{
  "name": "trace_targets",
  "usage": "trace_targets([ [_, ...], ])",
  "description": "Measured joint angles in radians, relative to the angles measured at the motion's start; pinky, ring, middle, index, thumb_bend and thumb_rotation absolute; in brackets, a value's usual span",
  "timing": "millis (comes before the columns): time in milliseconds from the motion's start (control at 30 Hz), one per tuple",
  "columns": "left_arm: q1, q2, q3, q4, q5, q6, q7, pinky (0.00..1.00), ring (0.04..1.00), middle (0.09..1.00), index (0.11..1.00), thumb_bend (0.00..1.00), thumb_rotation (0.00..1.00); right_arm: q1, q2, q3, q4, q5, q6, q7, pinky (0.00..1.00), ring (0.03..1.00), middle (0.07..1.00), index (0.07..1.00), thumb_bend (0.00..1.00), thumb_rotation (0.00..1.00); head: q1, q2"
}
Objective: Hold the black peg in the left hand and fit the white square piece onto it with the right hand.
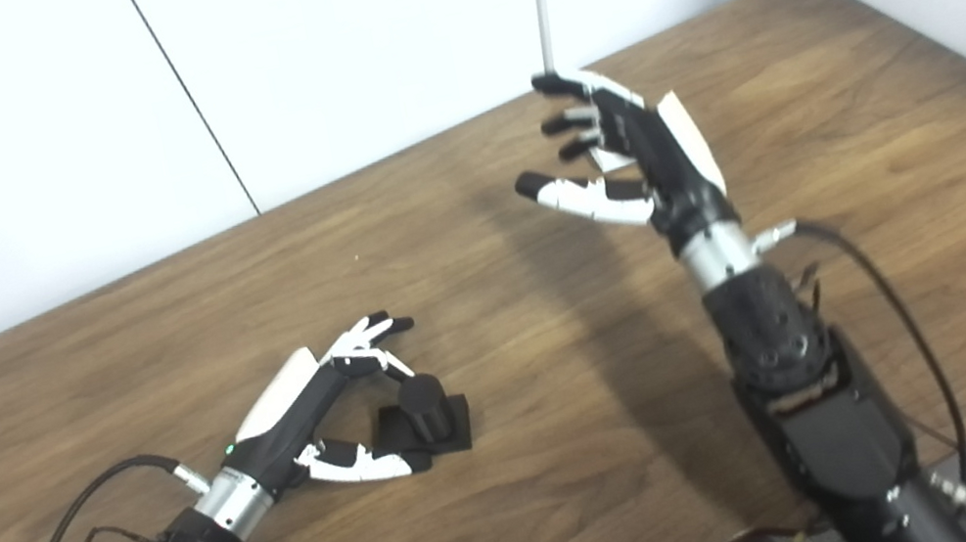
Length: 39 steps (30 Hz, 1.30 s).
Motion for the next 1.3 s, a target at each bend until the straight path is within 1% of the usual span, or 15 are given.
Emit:
trace_targets([
  [67,0.001,0.001,0.0,0.0,0.0,0.0,0.0,0.99,1.0,0.933,0.49,0.52,0.06,-0.035,-0.065,0.001,0.027,-0.07,0.008,0.003,0.64,0.765,0.83,0.772,0.73,0.3,0.002,-0.003],
  [133,0.002,0.002,0.002,-0.001,0.0,0.0,0.0,0.98,1.0,0.93,0.49,0.52,0.06,-0.053,-0.106,0.006,0.041,-0.113,0.025,0.014,0.66,0.799,0.839,0.765,0.73,0.28,0.005,-0.003],
  [167,0.003,0.003,0.003,-0.001,-0.001,0.0,0.0,0.98,1.0,0.928,0.49,0.52,0.06,-0.067,-0.134,0.012,0.06,-0.137,0.034,0.024,0.7,0.822,0.846,0.76,0.73,0.28,0.008,-0.003],
  [233,0.003,0.003,0.003,-0.002,-0.001,0.0,0.0,0.98,1.0,0.927,0.49,0.52,0.06,-0.09,-0.175,0.015,0.101,-0.157,0.039,0.038,0.71,0.833,0.85,0.755,0.73,0.27,0.006,-0.005],
  [467,0.009,0.007,0.005,-0.009,0.0,0.0,0.001,0.96,0.994,0.923,0.49,0.52,0.06,-0.162,-0.218,0.033,0.219,-0.196,0.075,0.068,0.66,0.846,0.871,0.744,0.73,0.26,0.006,-0.002],
  [567,0.009,0.011,0.006,-0.011,0.0,0.0,0.001,0.96,0.993,0.922,0.49,0.52,0.06,-0.196,-0.239,0.048,0.278,-0.217,0.083,0.08,0.66,0.857,0.883,0.754,0.72,0.3,0.005,-0.006],
  [633,0.009,0.012,0.006,-0.013,0.001,0.0,0.001,0.97,0.994,0.922,0.49,0.52,0.06,-0.226,-0.269,0.069,0.323,-0.234,0.084,0.099,0.68,0.864,0.89,0.759,0.73,0.31,0.005,-0.008],
  [833,0.01,0.015,0.005,-0.016,0.001,0.0,0.0,0.98,0.995,0.922,0.49,0.52,0.06,-0.341,-0.352,0.147,0.492,-0.286,0.11,0.171,0.75,0.892,0.912,0.774,0.74,0.34,0.017,-0.009],
  [867,0.009,0.015,0.005,-0.016,0.001,0.0,0.0,0.98,0.995,0.922,0.489,0.52,0.06,-0.361,-0.361,0.162,0.518,-0.288,0.109,0.187,0.76,0.893,0.911,0.774,0.75,0.34,0.017,-0.009],
  [933,0.011,0.015,0.005,-0.018,0.001,0.001,0.0,0.98,0.995,0.923,0.489,0.52,0.06,-0.387,-0.372,0.186,0.558,-0.296,0.109,0.201,0.81,0.907,0.916,0.779,0.75,0.38,0.021,-0.009],
  [1067,0.017,0.016,0.007,-0.029,0.001,0.004,0.0,0.97,0.996,0.922,0.489,0.52,0.06,-0.437,-0.39,0.238,0.624,-0.311,0.109,0.238,0.89,0.93,0.924,0.788,0.75,0.38,0.028,-0.008],
  [1167,0.023,0.019,0.009,-0.037,0.001,0.005,0.0,0.99,0.997,0.922,0.49,0.52,0.06,-0.47,-0.405,0.261,0.672,-0.317,0.109,0.274,0.93,0.944,0.931,0.794,0.77,0.41,0.032,-0.006],
  [1200,0.025,0.02,0.01,-0.038,0.001,0.005,0.0,0.99,0.997,0.923,0.49,0.52,0.06,-0.483,-0.408,0.27,0.689,-0.318,0.109,0.286,0.97,0.963,0.946,0.812,0.78,0.48,0.035,-0.006],
  [1233,0.025,0.02,0.01,-0.039,0.001,0.005,0.0,0.98,0.996,0.923,0.49,0.52,0.06,-0.496,-0.416,0.282,0.704,-0.319,0.109,0.304,0.99,0.972,0.953,0.821,0.79,0.51,0.037,-0.005],
  [1300,0.026,0.02,0.01,-0.04,0.001,0.006,0.0,0.97,0.992,0.924,0.49,0.52,0.06,-0.514,-0.428,0.299,0.723,-0.319,0.109,0.332,1.0,0.992,0.972,0.835,0.87,0.61,0.041,-0.002],
])
